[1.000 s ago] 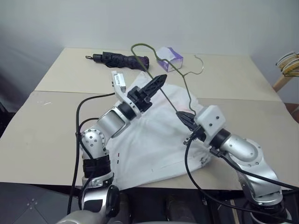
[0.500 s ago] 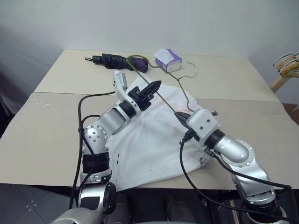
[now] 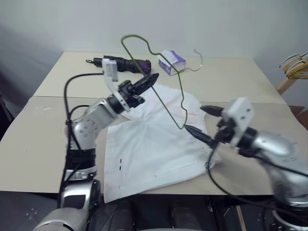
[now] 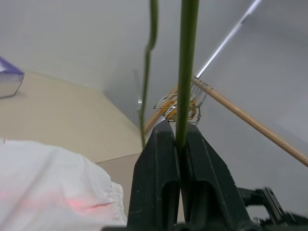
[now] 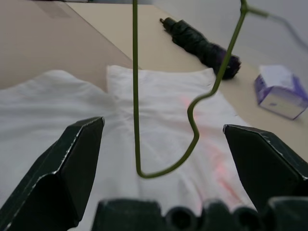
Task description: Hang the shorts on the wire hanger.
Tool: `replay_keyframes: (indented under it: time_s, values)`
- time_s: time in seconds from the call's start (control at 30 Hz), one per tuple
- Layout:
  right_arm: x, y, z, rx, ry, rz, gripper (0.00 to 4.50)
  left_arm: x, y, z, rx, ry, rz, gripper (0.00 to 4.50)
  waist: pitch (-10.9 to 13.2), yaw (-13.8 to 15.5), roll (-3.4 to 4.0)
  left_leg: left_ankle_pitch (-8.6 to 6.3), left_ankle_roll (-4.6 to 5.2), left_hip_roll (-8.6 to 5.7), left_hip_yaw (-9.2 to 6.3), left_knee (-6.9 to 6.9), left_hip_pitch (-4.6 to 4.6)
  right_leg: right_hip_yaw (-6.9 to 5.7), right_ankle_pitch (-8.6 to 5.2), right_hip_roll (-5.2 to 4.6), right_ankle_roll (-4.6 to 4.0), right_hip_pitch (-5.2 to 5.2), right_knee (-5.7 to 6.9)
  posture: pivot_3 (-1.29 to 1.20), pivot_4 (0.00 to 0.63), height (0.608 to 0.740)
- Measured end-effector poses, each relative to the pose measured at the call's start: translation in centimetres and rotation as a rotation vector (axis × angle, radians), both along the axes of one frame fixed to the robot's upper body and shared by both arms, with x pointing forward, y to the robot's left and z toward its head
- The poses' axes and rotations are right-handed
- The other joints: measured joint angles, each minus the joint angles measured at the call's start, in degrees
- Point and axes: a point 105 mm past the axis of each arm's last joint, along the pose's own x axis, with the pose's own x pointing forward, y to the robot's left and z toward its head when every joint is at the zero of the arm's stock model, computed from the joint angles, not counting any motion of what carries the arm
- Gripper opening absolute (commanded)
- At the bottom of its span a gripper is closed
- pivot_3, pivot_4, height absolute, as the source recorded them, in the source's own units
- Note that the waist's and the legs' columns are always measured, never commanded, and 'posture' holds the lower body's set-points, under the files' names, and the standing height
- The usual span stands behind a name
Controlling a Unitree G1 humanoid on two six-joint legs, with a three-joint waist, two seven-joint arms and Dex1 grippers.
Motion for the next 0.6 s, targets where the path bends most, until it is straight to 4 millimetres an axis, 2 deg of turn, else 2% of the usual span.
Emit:
replay_keyframes:
  time_s: [0.1, 0.17, 0.23, 0.37, 0.5, 0.6]
  values:
    - [-1.1, -1.6, 0.2, 0.080, 0.234, 0.135, 4.47, -0.8, 1.7, 1.5, -0.055, -0.055, -0.125, 0.00, 0.0, -0.1, -0.03, -0.01, 0.01, 0.06, 0.00, -0.02, 0.41, -0.04, -0.02, 0.06, -0.09, 0.41, -0.07, -0.09, 0.049, 0.740]
    - [-1.5, -2.8, -0.2, 0.154, 0.412, 0.198, 4.47, -1.2, 3.7, 3.0, -0.108, -0.111, -0.184, 0.00, -0.2, -0.2, -0.06, -0.05, 0.04, 0.09, 0.00, -0.07, 0.54, -0.09, -0.04, 0.06, -0.13, 0.58, -0.22, -0.09, 0.046, 0.740]
    - [-1.3, -3.0, -0.6, 0.206, 0.512, 0.234, 4.47, -1.8, 4.7, 3.4, -0.144, -0.152, -0.236, 0.00, -0.4, -0.4, 0.05, -0.08, 0.08, 0.10, 0.02, -0.07, 0.54, -0.09, -0.04, 0.05, -0.12, 0.60, -0.29, -0.09, 0.043, 0.740]
    - [-0.2, -1.3, -0.8, 0.237, 0.577, 0.304, 4.47, -2.9, 4.7, 3.6, -0.192, -0.205, -0.346, 0.00, -0.6, -0.4, 0.08, -0.08, 0.08, 0.11, -0.01, -0.05, 0.53, -0.08, -0.04, 0.08, -0.11, 0.59, -0.22, -0.08, 0.027, 0.740]
    - [0.9, 1.6, -0.3, 0.249, 0.566, 0.363, 4.47, -3.2, 4.1, 3.6, -0.226, -0.222, -0.384, 0.00, -0.7, -0.4, 0.12, -0.07, 0.08, 0.10, -0.01, -0.05, 0.50, -0.08, -0.03, 0.07, -0.08, 0.58, -0.22, -0.08, 0.023, 0.740]
    - [1.2, 2.5, 0.1, 0.240, 0.562, 0.372, 4.47, -3.3, 3.9, 3.7, -0.223, -0.231, -0.382, 0.00, -0.8, 0.0, 0.13, -0.08, 0.08, 0.09, -0.01, -0.05, 0.46, -0.09, -0.03, 0.05, -0.06, 0.57, -0.24, -0.08, 0.023, 0.740]
